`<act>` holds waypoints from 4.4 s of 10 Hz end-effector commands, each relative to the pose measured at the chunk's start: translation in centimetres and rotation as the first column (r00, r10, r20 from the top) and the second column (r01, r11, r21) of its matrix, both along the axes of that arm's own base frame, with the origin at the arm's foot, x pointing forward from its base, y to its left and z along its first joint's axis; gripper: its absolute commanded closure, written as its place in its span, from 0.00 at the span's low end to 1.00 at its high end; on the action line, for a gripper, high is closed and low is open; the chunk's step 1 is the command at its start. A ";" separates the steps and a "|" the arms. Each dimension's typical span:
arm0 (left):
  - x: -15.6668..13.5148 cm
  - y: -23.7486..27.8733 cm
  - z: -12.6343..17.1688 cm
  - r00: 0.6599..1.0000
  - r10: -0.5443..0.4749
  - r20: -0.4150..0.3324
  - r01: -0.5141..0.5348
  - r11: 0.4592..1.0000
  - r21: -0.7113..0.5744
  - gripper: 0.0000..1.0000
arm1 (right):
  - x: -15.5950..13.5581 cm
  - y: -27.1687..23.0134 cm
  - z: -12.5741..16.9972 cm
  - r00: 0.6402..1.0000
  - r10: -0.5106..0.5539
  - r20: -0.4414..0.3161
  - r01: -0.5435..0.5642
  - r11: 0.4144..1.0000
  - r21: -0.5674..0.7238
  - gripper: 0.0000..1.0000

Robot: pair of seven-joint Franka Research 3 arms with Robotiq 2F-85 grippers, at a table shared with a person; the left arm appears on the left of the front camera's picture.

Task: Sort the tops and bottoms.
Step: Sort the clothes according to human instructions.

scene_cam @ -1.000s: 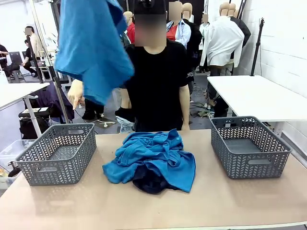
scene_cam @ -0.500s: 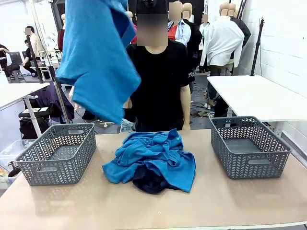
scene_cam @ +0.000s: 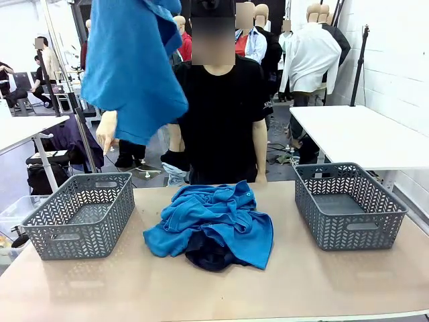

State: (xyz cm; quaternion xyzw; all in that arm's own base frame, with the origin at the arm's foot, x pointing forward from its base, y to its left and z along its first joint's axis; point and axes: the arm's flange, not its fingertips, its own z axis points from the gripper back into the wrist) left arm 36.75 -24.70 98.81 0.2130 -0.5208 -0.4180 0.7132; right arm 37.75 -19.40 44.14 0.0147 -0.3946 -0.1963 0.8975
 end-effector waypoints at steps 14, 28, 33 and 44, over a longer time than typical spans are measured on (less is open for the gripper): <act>3.7 17.8 -14.5 0.931 0.359 -0.066 -0.364 0.929 -0.073 1.00 | 0.1 0.3 0.0 1.000 -0.016 -0.001 0.016 1.000 0.014 0.00; 9.8 23.8 -40.5 0.787 0.327 -0.523 -0.405 0.913 -0.038 1.00 | 0.1 0.3 0.0 1.000 -0.016 -0.001 0.016 1.000 0.014 0.00; 7.0 25.1 -46.4 0.760 0.404 -0.510 -0.442 0.895 0.050 1.00 | 0.1 0.3 0.0 1.000 -0.016 -0.001 0.016 1.000 0.014 0.00; 15.6 24.3 -58.1 0.572 0.232 -0.787 -0.293 0.954 0.068 1.00 | 0.1 0.3 0.0 1.000 -0.016 -0.001 0.016 1.000 0.014 0.00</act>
